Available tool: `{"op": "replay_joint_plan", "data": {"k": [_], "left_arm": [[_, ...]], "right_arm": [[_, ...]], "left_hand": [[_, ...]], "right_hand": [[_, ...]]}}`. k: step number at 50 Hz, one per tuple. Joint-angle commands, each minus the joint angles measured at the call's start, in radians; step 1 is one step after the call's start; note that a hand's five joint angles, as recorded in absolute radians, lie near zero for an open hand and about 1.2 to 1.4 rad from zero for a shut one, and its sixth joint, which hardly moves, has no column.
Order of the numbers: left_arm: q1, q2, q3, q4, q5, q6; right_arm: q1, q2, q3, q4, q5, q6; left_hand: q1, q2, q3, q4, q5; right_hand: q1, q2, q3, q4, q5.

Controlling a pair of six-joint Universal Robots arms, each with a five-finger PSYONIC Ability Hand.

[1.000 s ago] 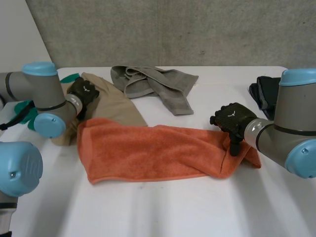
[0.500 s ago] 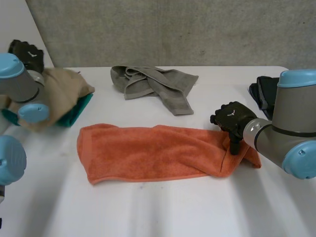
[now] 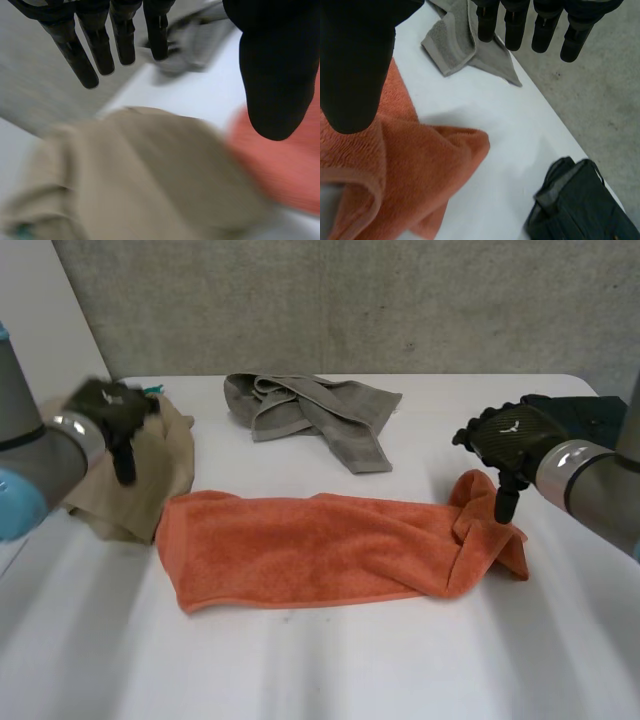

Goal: Fold the laundry.

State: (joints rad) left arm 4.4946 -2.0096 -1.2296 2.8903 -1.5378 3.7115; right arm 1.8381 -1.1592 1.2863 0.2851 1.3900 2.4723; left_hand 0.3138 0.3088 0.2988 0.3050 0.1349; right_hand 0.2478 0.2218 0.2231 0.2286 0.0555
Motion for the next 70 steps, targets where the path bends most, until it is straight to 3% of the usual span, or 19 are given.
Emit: {"op": "replay_joint_plan", "data": {"k": [1, 7, 15, 25, 30, 34, 38, 41, 42, 53, 54, 55, 57, 64, 70], "left_arm": [[-0.026, 0.103, -0.275, -0.135, 0.134, -0.163], [-0.043, 0.094, -0.424, 0.015, 0.202, -0.139], [-0.052, 0.042, -0.444, 0.185, 0.177, -0.091], [-0.101, -0.057, -0.4, 0.187, 0.13, -0.045], [-0.117, -0.093, -0.366, 0.188, 0.105, -0.012], [-0.129, -0.087, -0.347, 0.185, 0.094, -0.015], [-0.136, -0.069, -0.344, 0.185, 0.093, -0.035], [-0.141, -0.072, -0.344, 0.19, 0.088, -0.036], [-0.14, -0.072, -0.343, 0.19, 0.085, -0.035], [-0.123, 0.035, -0.334, 0.179, 0.07, -0.065], [-0.126, 0.049, -0.338, 0.175, 0.074, -0.07], [-0.129, 0.072, -0.35, 0.161, 0.079, -0.082], [-0.135, 0.103, -0.381, 0.132, 0.087, -0.094], [-0.15, 0.155, -0.485, 0.095, 0.11, -0.099], [-0.152, 0.129, -0.551, 0.109, 0.113, -0.094]], "right_arm": [[-0.046, -0.046, 0.033, 0.12, -0.005, -0.03], [-0.085, -0.06, 0.116, 0.128, -0.023, -0.111], [-0.123, -0.057, 0.243, -0.012, -0.083, -0.15], [-0.126, 0.006, 0.331, -0.236, -0.094, -0.112], [-0.109, 0.038, 0.331, -0.303, -0.095, -0.082], [-0.097, 0.046, 0.326, -0.336, -0.103, -0.036], [-0.089, 0.05, 0.324, -0.348, -0.114, -0.007], [-0.088, 0.049, 0.321, -0.351, -0.118, 0.002], [-0.088, 0.049, 0.32, -0.351, -0.118, 0.004], [-0.082, 0.032, 0.312, -0.331, -0.118, 0.005], [-0.082, 0.03, 0.312, -0.331, -0.118, 0.005], [-0.082, 0.03, 0.312, -0.33, -0.118, 0.007], [-0.083, 0.03, 0.312, -0.33, -0.118, 0.007], [-0.089, 0.029, 0.311, -0.33, -0.118, 0.008], [-0.091, 0.029, 0.304, -0.33, -0.117, 0.025]], "left_hand": [[0.187, 0.192, 0.202, 0.196, 0.192], [0.19, 0.195, 0.205, 0.199, 0.195], [0.205, 0.21, 0.22, 0.214, 0.209], [0.287, 0.292, 0.302, 0.296, 0.291], [0.454, 0.459, 0.469, 0.463, 0.459], [0.492, 0.497, 0.507, 0.501, 0.497], [0.695, 0.7, 0.71, 0.703, 0.699], [1.081, 1.086, 1.096, 1.09, 1.085], [1.082, 1.087, 1.097, 1.091, 1.087], [1.054, 1.059, 1.069, 1.063, 1.058], [0.873, 0.878, 0.888, 0.882, 0.878], [0.462, 0.467, 0.477, 0.47, 0.466], [0.171, 0.176, 0.186, 0.18, 0.175], [0.093, 0.098, 0.108, 0.102, 0.098], [0.234, 0.239, 0.249, 0.243, 0.238]], "right_hand": [[0.167, 0.193, 0.192, 0.187, 0.185], [0.244, 0.27, 0.269, 0.263, 0.262], [0.247, 0.273, 0.271, 0.266, 0.265], [0.276, 0.302, 0.301, 0.295, 0.294], [0.584, 0.61, 0.608, 0.603, 0.601], [1.147, 1.173, 1.172, 1.166, 1.165], [1.149, 1.174, 1.173, 1.168, 1.166], [1.149, 1.174, 1.173, 1.168, 1.166], [1.149, 1.174, 1.173, 1.168, 1.166], [1.149, 1.174, 1.173, 1.168, 1.166], [1.149, 1.174, 1.173, 1.168, 1.166], [1.149, 1.174, 1.173, 1.168, 1.166], [1.149, 1.174, 1.173, 1.168, 1.166], [1.149, 1.174, 1.173, 1.168, 1.166], [1.149, 1.174, 1.173, 1.168, 1.166]]}}
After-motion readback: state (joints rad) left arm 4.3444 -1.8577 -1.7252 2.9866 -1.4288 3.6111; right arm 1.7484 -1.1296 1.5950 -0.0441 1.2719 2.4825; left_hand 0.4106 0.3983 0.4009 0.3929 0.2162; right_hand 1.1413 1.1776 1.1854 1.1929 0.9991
